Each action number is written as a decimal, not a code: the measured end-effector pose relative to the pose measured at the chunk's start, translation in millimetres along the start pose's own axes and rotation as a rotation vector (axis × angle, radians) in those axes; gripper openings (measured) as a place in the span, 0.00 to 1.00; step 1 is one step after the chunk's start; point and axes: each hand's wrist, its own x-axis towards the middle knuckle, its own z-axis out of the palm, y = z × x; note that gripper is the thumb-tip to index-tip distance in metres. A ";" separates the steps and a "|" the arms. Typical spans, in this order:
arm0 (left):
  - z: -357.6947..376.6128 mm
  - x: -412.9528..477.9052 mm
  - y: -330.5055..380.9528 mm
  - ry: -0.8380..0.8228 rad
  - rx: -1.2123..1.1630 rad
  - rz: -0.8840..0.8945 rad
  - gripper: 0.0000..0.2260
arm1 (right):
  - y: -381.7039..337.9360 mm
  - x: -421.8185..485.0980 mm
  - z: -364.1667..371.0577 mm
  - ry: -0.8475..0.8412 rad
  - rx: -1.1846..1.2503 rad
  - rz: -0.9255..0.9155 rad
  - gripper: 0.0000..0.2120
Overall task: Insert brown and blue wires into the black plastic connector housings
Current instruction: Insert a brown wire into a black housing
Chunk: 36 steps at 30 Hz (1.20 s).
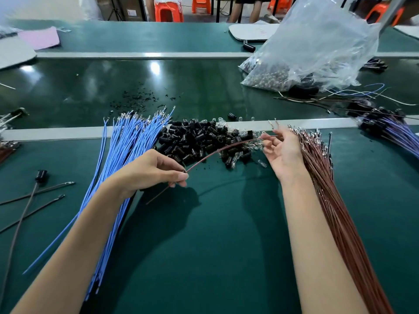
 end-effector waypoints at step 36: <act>27.9 8.9 -1.8 0.039 -0.234 0.089 0.11 | 19.6 -30.9 36.5 -0.347 0.929 0.123 0.14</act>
